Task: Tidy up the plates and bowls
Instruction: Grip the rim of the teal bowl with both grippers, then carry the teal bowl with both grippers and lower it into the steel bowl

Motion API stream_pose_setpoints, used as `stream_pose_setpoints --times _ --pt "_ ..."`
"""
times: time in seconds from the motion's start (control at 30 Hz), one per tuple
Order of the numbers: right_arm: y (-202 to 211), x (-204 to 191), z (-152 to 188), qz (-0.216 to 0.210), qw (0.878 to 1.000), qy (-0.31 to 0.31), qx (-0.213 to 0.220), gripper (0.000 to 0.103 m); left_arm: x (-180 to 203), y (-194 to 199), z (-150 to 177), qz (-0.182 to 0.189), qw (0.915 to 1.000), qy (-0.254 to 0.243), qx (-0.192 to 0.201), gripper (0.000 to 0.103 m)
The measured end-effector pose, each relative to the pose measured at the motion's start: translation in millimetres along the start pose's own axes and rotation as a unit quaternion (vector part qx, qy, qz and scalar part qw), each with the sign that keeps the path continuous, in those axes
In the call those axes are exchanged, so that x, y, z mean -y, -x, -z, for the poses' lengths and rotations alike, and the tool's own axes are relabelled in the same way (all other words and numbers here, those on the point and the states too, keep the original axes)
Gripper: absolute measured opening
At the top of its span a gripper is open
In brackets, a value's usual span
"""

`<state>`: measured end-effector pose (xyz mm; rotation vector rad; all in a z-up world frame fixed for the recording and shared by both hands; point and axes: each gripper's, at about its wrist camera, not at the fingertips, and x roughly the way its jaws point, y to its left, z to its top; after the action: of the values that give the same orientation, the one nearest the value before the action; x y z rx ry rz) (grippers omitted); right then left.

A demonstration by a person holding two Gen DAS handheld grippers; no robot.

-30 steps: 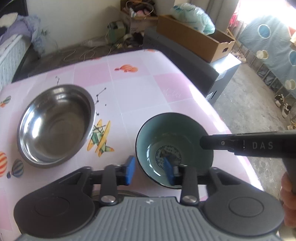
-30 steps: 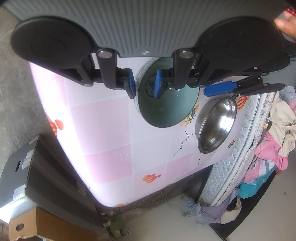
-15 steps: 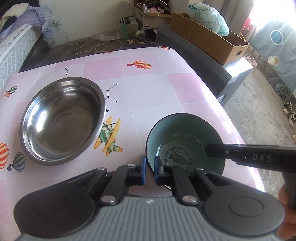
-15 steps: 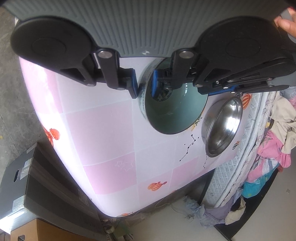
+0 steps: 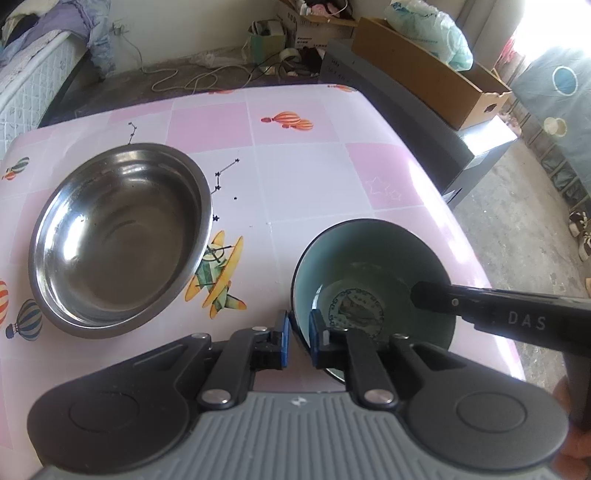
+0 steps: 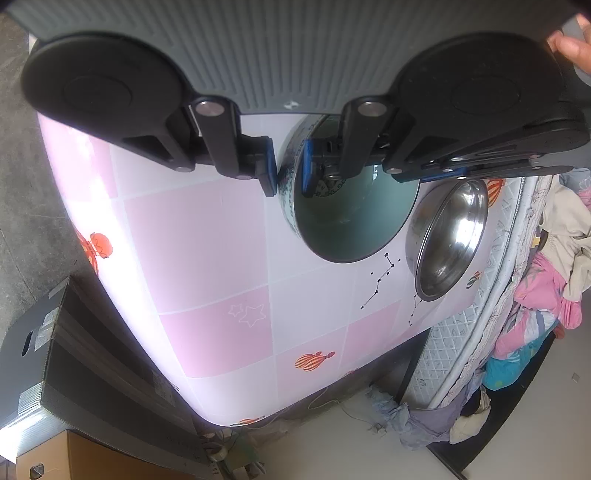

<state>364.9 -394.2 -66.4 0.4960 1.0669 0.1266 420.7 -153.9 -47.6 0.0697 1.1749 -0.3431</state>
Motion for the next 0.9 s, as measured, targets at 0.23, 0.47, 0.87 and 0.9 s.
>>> stream_pose_setpoints --times 0.23,0.47,0.87,0.9 --pt "-6 -1 -3 0.003 1.000 -0.002 -0.007 0.014 -5 -8 -2 0.008 0.9998 0.014 -0.014 0.013" --pt "-6 -2 -3 0.004 1.000 -0.001 -0.006 0.014 -5 -9 -2 0.004 0.9998 0.017 -0.013 0.012" --pt "-7 -12 -10 0.017 1.000 0.012 -0.005 0.011 -12 -2 -6 0.006 0.9989 0.043 -0.018 0.011" --pt "-7 -13 -10 0.017 1.000 0.013 -0.006 0.011 -12 0 -6 0.006 0.9989 0.044 -0.015 0.011"
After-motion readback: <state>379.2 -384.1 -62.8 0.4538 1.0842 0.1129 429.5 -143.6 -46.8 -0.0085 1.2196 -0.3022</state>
